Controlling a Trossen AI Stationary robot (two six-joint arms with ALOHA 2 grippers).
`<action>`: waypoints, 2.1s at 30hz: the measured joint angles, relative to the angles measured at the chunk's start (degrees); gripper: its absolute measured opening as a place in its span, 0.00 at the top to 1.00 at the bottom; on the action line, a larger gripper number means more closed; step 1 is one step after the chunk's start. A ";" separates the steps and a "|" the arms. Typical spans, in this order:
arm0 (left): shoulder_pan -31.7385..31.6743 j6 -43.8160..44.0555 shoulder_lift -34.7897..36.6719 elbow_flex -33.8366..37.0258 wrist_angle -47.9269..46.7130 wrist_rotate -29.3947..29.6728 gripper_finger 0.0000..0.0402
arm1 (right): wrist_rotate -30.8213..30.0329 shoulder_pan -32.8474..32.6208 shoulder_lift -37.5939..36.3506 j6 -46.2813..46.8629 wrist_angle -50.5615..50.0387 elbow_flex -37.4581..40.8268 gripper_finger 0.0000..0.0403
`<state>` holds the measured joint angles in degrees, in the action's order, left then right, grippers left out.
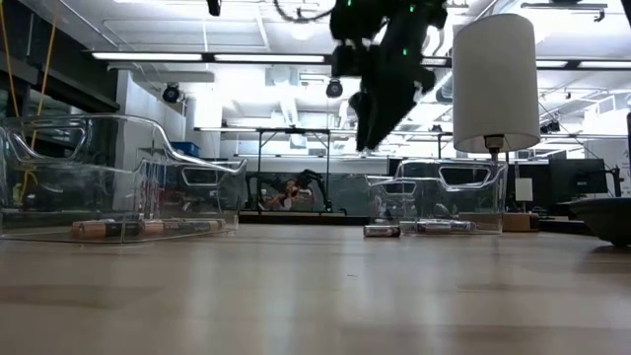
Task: Sort batteries
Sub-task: Put the silver battery into the right transparent bin
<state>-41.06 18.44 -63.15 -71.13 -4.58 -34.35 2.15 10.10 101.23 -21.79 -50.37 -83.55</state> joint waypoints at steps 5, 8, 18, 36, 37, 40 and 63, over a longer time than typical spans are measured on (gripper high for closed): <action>0.02 0.40 -0.77 0.02 -0.42 -0.04 1.00 | 4.30 0.92 0.90 -1.66 1.25 1.80 0.47; 0.02 0.34 -0.90 0.02 -0.23 -0.07 1.00 | 4.01 1.23 2.70 -5.40 1.34 1.97 0.47; 0.04 -2.54 -0.95 0.02 -0.28 2.66 1.00 | 2.17 -0.03 10.19 -9.17 2.02 1.91 0.47; 0.02 -3.87 -0.95 0.02 -0.30 3.45 1.00 | -1.62 -1.34 17.17 -8.25 2.39 1.76 0.62; 0.02 -4.12 -0.95 0.02 -0.27 3.48 1.00 | -1.75 -1.66 17.35 -8.21 2.43 1.73 0.67; 0.02 -4.18 -0.95 0.02 -0.11 3.54 1.00 | -2.11 -2.65 17.38 -7.16 2.38 1.75 0.85; -3.19 -5.56 -0.92 0.00 -0.84 3.54 1.00 | -14.17 13.37 -20.83 25.47 -0.35 19.48 0.92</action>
<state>-44.25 12.88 -64.07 -71.13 -5.42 -30.81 -12.01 23.48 80.39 3.68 -50.73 -64.07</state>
